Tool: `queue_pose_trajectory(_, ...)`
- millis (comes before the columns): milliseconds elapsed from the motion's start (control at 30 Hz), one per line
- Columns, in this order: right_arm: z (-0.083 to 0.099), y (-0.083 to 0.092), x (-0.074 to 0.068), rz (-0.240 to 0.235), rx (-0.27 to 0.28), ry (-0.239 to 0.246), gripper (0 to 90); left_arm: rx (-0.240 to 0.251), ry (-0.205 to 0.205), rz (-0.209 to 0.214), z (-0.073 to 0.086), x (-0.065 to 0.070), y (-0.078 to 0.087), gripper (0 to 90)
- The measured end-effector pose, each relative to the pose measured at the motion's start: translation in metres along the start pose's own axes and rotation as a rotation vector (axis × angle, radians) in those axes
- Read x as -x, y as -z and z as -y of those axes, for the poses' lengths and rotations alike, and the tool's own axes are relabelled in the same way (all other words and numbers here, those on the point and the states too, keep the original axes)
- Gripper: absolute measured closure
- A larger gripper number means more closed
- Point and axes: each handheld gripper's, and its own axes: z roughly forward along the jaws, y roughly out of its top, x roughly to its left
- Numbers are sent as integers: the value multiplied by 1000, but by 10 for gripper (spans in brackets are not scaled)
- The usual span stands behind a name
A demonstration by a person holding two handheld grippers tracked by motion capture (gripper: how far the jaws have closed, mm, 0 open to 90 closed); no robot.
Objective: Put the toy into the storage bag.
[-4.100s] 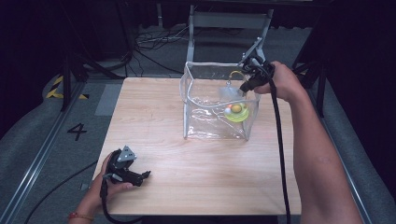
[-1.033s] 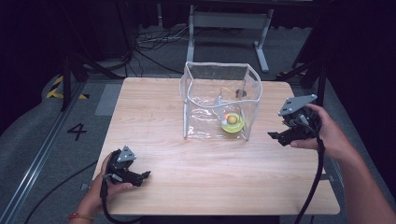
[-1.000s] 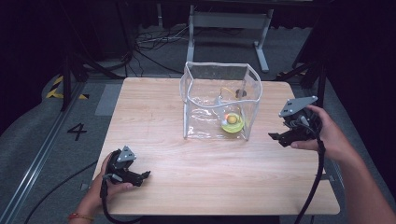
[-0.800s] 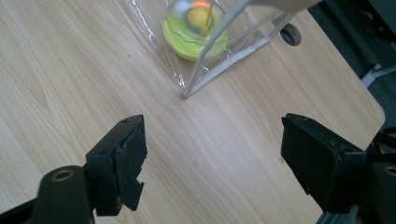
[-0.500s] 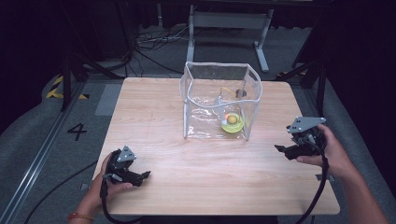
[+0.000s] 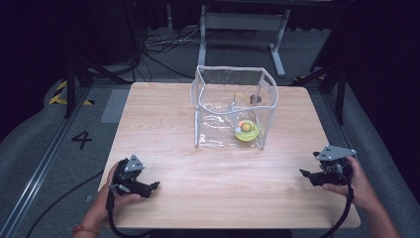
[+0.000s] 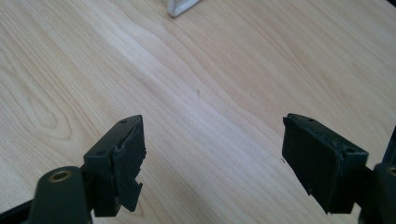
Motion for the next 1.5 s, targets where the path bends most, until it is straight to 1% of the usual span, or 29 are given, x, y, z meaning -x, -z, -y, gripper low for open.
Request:
queue_pose_trajectory(33, 0, 0, 0, 0, 0, 0, 216, 0, 0, 0, 0, 0, 0, 2)
queue_pose_trajectory(67, 4, -1, 0, 3, -1, -12, 216, 2, 0, -1, 0, 0, 0, 2)
queue_pose_trajectory(100, 14, -1, 0, 0, 18, -37, 216, 3, 0, -1, 0, 0, 0, 2)
queue_pose_trajectory(133, 14, -1, 0, 0, 18, -37, 216, 3, 0, -1, 0, 0, 0, 2)
queue_pose_trajectory(267, 32, -4, -2, -6, 45, -71, 209, 0, 0, 0, 0, 0, 0, 2)
queue_pose_trajectory(300, 35, -4, -2, -7, 42, -78, 208, 3, 1, -1, 0, 0, 0, 2)
queue_pose_trajectory(333, 40, -6, -2, -12, 51, -98, 208, 0, 0, 0, 0, 0, 0, 2)
queue_pose_trajectory(367, 44, -7, -2, -17, 48, -105, 207, 3, 0, -1, 0, 0, 0, 2)
queue_pose_trajectory(400, 47, -8, -1, -14, 40, -113, 202, 0, 0, 0, 0, 0, 0, 2)
queue_pose_trajectory(467, 53, -9, 0, -5, 54, -151, 199, 3, 0, -1, 0, 0, 0, 2)
queue_pose_trajectory(533, 58, -11, 0, 5, 61, -170, 199, 2, 0, -1, 0, 0, 0, 2)
queue_pose_trajectory(600, 63, -13, 0, 2, 72, -194, 199, 3, 1, 0, 0, 0, 0, 2)
queue_pose_trajectory(667, 66, -15, -1, 6, 72, -202, 201, 1, 0, 0, 0, 0, 0, 2)
queue_pose_trajectory(700, 68, -17, -1, -2, 81, -220, 202, -1, 4, -2, 0, 0, 0, 2)
queue_pose_trajectory(733, 70, -19, -2, 0, 72, -222, 202, -1, 5, -3, 0, 0, 0, 2)
queue_pose_trajectory(767, 72, -23, -5, 15, 69, -216, 193, -1, 2, -3, 0, 0, 0, 2)
queue_pose_trajectory(800, 74, -24, -6, 11, 91, -240, 193, -1, 1, -3, 0, 0, 0, 2)
queue_pose_trajectory(833, 75, -26, -6, 3, 106, -253, 193, 0, 3, -2, 0, 0, 0, 2)
queue_pose_trajectory(867, 76, -27, -6, -15, 114, -280, 191, 0, 4, -3, 0, 0, 0, 2)
queue_pose_trajectory(933, 75, -29, -4, -24, 102, -307, 157, -3, 16, -15, -1, 0, 0, 2)
queue_pose_trajectory(967, 75, -30, -4, -21, 95, -318, 147, 1, 16, -36, -1, 0, -1, 2)
queue_pose_trajectory(1067, 75, -30, -4, -19, 95, -321, 145, 4, 19, -42, -2, 0, -1, 2)
queue_pose_trajectory(1133, 74, -30, -5, -8, 93, -331, 135, 1, 26, -38, -1, 0, -1, 2)
queue_pose_trajectory(1167, 73, -31, -6, 8, 87, -341, 114, 1, 26, -39, -1, 0, -1, 1)
queue_pose_trajectory(1200, 73, -31, -6, 8, 87, -341, 114, 1, 25, -41, -2, 0, -1, 1)
queue_pose_trajectory(1233, 73, -32, -7, 30, 75, -358, 64, 1, 26, -40, -1, 0, -1, 1)
queue_pose_trajectory(1267, 73, -32, -7, 30, 75, -358, 64, 1, 26, -40, -1, 0, -1, 1)
queue_pose_trajectory(1333, 72, -33, -5, 35, 59, -381, 30, 1, 26, -40, -1, 0, -1, 1)
queue_pose_trajectory(1500, 72, -33, -5, 43, 53, -386, 20, 1, 27, -40, -1, 0, -1, 1)
